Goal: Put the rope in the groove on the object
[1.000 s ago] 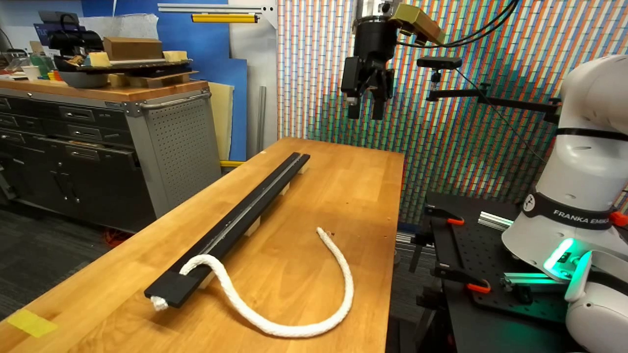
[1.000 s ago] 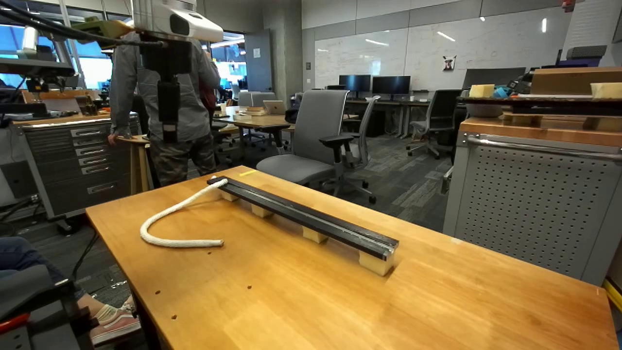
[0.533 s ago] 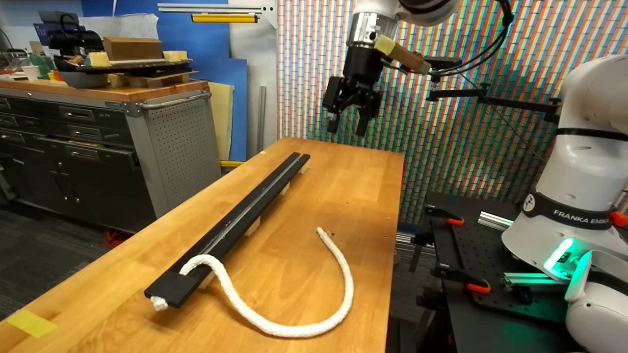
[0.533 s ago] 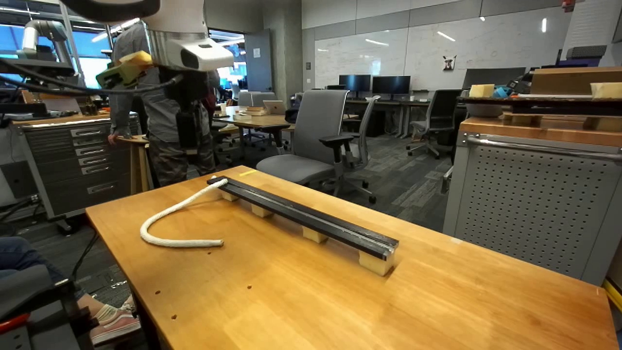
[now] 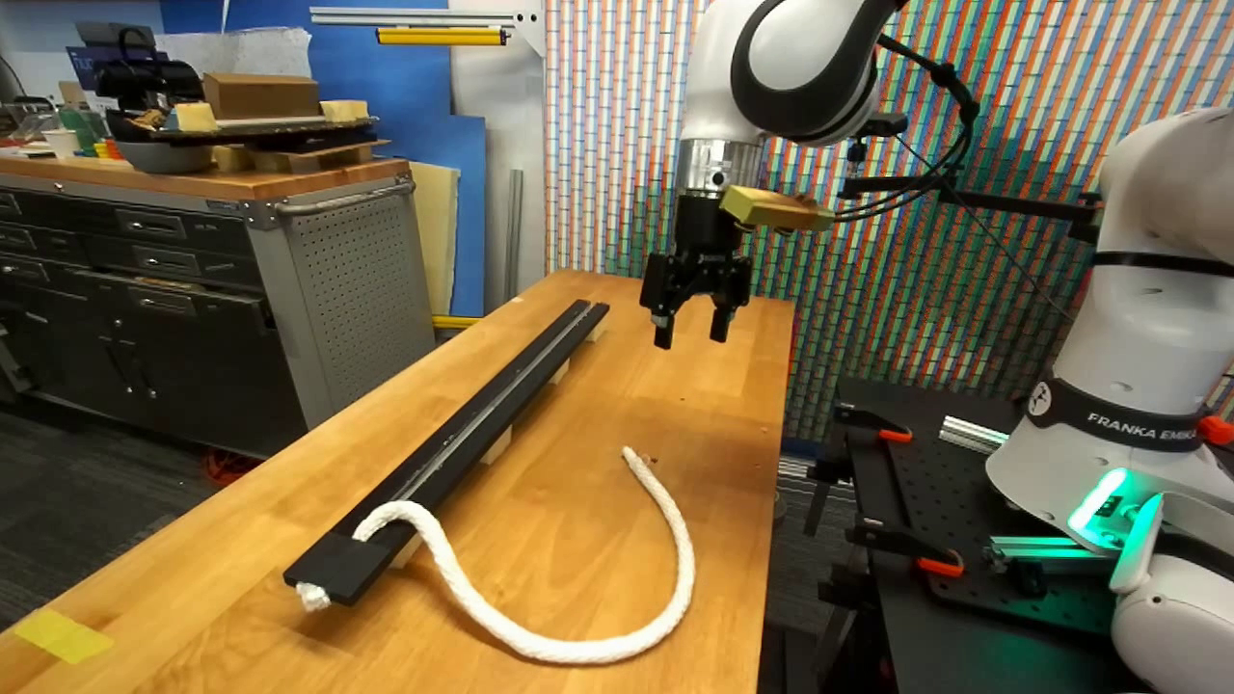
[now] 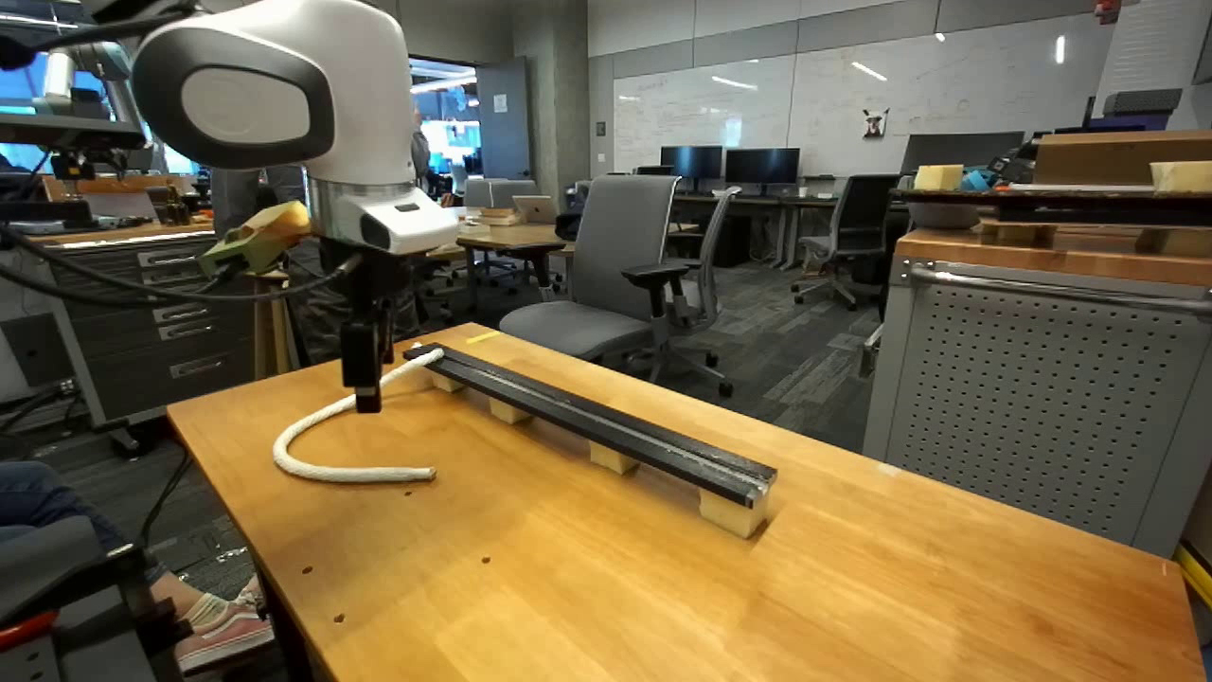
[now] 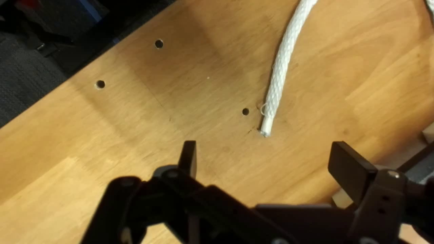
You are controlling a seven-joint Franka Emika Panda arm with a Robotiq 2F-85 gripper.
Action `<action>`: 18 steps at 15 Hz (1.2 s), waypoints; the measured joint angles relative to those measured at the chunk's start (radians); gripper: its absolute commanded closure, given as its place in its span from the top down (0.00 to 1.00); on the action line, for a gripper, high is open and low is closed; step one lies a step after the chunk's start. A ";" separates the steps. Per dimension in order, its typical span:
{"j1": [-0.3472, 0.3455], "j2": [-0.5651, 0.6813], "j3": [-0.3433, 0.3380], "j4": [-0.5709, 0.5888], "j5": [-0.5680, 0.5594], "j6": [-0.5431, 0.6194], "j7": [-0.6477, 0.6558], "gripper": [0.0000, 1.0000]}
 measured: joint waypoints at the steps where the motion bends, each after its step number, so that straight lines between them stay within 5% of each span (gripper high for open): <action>1: 0.006 0.018 0.007 0.001 0.006 0.000 0.000 1.00; 18: 0.059 0.399 0.072 0.193 0.113 0.242 0.012 1.00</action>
